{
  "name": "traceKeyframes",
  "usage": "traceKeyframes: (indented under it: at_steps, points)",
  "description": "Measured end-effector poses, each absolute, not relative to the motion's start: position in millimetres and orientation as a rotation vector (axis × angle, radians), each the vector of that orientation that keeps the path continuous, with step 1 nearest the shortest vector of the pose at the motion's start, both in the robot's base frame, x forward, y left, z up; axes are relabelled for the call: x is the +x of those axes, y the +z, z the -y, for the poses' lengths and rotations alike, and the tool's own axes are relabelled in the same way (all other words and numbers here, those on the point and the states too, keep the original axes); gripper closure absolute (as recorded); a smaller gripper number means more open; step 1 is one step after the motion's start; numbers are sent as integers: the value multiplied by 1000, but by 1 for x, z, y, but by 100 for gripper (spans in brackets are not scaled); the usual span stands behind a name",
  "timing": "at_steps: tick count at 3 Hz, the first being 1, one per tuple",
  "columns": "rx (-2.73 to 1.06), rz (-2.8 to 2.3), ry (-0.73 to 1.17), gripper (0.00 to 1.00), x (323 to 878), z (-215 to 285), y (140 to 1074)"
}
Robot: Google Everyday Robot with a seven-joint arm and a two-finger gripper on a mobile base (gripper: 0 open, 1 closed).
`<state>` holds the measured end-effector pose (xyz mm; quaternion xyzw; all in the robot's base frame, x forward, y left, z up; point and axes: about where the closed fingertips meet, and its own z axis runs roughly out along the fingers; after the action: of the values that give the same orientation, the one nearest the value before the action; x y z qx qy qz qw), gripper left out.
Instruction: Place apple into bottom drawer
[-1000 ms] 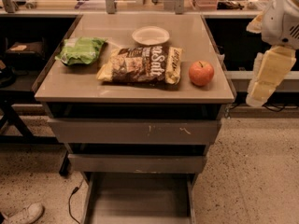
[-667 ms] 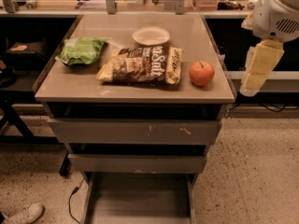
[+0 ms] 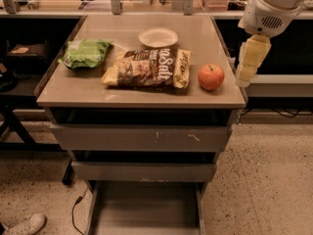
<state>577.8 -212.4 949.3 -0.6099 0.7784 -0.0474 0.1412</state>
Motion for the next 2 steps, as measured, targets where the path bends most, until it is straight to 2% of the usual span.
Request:
traceKeyframes:
  at_steps: [2]
  points:
    - [-1831, -2206, -82, 0, 597, 188, 909]
